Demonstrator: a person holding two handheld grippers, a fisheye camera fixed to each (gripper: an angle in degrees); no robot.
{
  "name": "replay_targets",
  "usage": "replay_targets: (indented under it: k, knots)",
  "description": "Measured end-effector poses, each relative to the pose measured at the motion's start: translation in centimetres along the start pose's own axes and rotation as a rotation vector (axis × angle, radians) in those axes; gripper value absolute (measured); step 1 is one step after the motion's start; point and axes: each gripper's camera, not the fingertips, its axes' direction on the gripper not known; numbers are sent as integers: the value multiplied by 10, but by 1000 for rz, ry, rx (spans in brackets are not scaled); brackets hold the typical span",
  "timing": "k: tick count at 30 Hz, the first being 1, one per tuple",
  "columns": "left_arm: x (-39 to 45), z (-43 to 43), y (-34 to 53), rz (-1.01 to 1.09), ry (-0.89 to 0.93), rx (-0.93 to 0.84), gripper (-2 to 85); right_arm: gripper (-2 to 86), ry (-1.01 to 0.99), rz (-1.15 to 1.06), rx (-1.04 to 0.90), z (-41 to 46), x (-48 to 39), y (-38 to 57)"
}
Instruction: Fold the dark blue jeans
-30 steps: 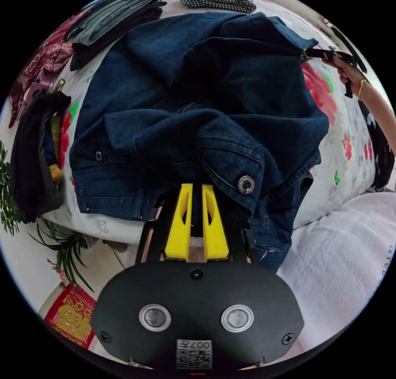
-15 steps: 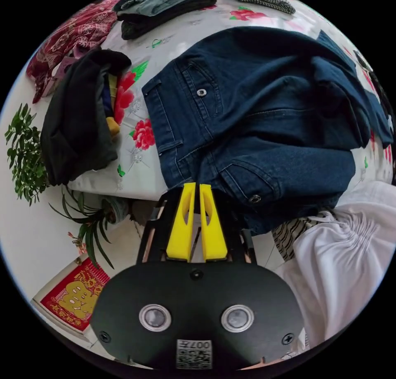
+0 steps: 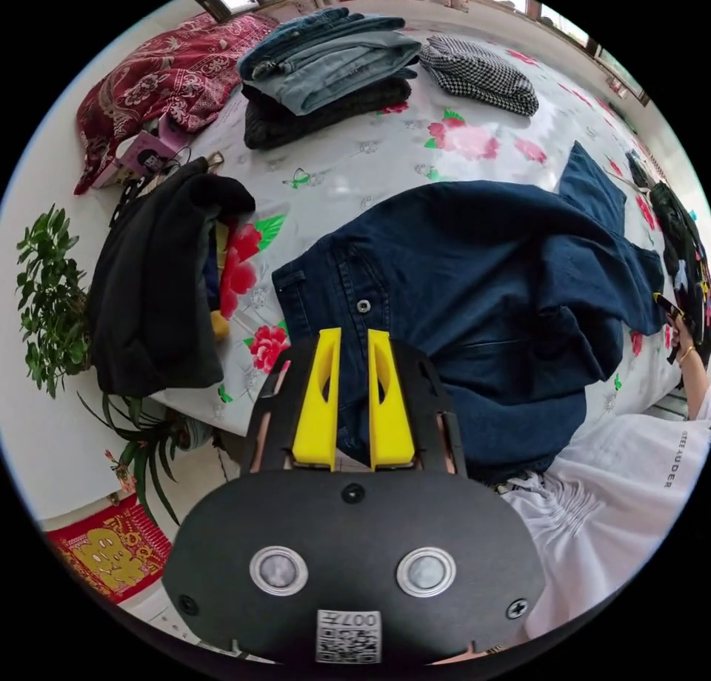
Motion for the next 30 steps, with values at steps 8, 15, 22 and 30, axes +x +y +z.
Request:
replay_targets:
  k: [8, 15, 22, 30]
  knots:
    - [27, 100, -47, -13, -225, -226, -4, 3, -134, -253, 383, -168, -63, -88]
    - [-2, 112, -90, -149, -285, -278, -10, 34, -114, -300, 644, -238, -148, -204]
    - [-21, 104, -72, -149, -266, -187, -9, 69, -108, -129, 253, -99, -133, -215]
    - [-45, 59, -19, -293, -162, -97, -9, 54, -286, -30, 16, -13, -102, -173]
